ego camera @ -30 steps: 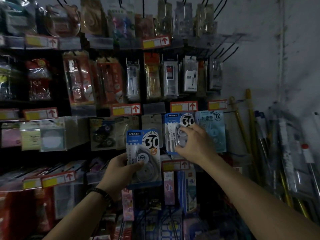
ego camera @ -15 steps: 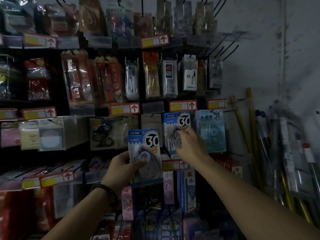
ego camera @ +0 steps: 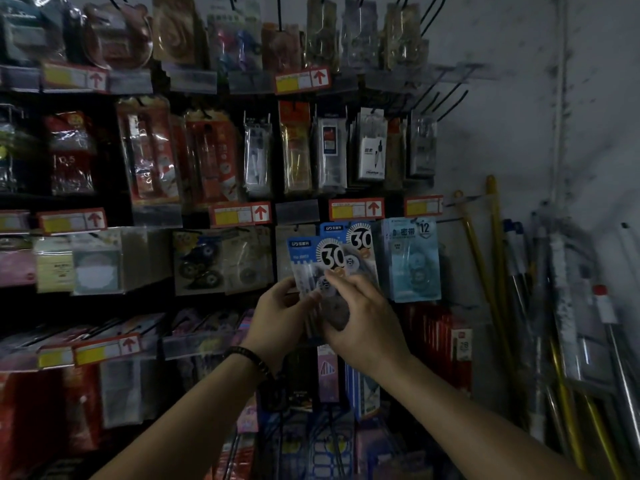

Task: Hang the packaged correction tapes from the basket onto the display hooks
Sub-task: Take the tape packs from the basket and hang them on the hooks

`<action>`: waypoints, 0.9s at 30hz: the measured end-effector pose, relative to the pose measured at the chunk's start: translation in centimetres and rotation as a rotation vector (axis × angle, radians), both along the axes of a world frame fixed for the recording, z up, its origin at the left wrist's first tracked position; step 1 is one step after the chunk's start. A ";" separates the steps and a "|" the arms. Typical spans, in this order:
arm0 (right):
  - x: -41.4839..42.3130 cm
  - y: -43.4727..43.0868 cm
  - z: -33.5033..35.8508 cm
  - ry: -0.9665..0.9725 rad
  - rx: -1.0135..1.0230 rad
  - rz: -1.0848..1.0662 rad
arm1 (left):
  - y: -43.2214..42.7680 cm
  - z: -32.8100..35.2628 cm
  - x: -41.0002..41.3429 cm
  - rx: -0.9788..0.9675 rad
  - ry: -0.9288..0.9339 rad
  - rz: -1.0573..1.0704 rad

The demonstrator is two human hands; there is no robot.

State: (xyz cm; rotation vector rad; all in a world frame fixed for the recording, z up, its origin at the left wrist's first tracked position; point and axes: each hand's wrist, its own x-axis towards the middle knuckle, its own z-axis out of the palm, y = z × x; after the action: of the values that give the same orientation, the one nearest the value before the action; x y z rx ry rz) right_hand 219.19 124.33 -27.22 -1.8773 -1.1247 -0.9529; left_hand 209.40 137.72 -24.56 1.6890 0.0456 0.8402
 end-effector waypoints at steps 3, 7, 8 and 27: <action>1.5 -0.8 -0.1 0.054 0.027 -0.090 | 0.5 0.3 -0.2 0.371 0.084 0.193; 3.5 -1.5 0.1 0.088 0.020 -0.213 | 1.4 0.6 -0.8 0.667 0.125 0.344; 4.0 -1.5 0.2 0.080 0.023 -0.240 | 1.5 0.6 -0.9 0.694 0.129 0.346; 6.1 2.1 4.1 0.142 -0.159 -0.376 | 3.8 -0.9 -0.9 0.859 0.219 0.358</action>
State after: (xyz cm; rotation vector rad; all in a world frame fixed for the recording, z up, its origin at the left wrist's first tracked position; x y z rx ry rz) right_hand 225.29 126.44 -23.12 -2.3013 -0.7967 -0.9335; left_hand 208.46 141.48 -25.43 2.6333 0.1571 1.0100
